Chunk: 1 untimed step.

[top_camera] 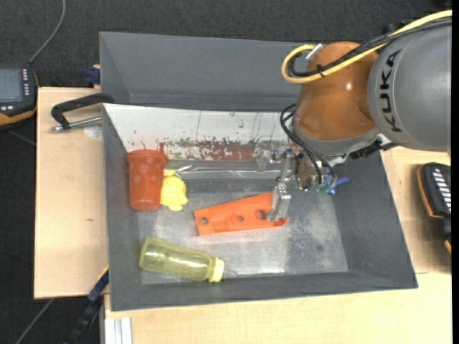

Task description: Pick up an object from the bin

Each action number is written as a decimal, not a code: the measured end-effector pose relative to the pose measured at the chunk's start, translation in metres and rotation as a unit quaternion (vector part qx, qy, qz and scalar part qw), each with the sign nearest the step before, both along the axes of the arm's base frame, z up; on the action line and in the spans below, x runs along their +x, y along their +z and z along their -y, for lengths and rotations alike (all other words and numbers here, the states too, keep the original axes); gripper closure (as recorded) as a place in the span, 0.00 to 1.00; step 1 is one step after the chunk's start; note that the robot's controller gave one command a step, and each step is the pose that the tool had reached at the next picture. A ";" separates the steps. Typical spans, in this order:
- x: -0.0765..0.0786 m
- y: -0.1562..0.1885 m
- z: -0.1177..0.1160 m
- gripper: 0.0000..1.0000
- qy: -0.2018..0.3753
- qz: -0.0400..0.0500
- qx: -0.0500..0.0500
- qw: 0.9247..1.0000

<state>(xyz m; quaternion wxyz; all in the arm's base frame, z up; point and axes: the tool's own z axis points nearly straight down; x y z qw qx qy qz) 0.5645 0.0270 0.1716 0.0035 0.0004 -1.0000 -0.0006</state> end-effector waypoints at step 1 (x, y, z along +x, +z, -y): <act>0.002 0.005 0.000 0.00 0.000 0.004 0.000 1.000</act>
Offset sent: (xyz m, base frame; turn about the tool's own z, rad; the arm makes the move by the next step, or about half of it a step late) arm -0.0108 0.0517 -0.1016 -0.1311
